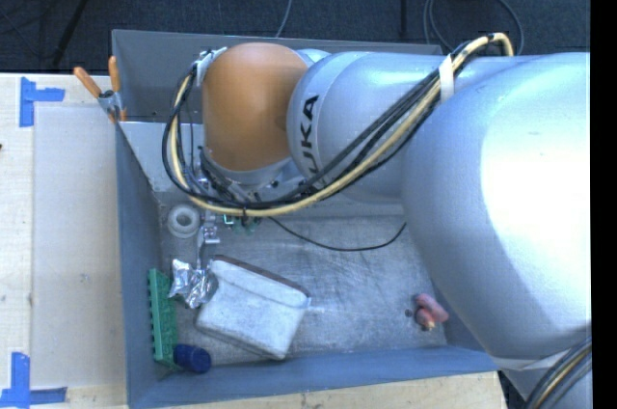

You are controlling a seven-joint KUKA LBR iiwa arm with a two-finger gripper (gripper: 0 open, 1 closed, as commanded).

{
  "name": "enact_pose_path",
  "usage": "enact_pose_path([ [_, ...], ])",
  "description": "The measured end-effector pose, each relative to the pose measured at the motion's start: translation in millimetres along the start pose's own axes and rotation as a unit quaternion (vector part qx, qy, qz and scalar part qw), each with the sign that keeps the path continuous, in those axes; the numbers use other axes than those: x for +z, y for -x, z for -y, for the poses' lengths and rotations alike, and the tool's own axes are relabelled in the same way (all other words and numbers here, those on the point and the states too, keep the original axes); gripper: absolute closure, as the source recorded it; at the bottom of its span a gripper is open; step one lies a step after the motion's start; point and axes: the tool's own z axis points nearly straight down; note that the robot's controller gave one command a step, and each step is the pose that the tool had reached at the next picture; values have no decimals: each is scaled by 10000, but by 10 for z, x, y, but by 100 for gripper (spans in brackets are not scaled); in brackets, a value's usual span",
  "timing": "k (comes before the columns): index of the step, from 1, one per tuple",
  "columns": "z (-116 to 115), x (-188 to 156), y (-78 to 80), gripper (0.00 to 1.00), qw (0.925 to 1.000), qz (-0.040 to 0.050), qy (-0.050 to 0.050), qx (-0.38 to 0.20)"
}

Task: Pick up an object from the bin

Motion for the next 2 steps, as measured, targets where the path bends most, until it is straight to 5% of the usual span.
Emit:
enact_pose_path([
  [1,-47,511,-633,0,9941,94,25,1084],
  [2,-42,483,-606,0,9939,68,17,1097],
])
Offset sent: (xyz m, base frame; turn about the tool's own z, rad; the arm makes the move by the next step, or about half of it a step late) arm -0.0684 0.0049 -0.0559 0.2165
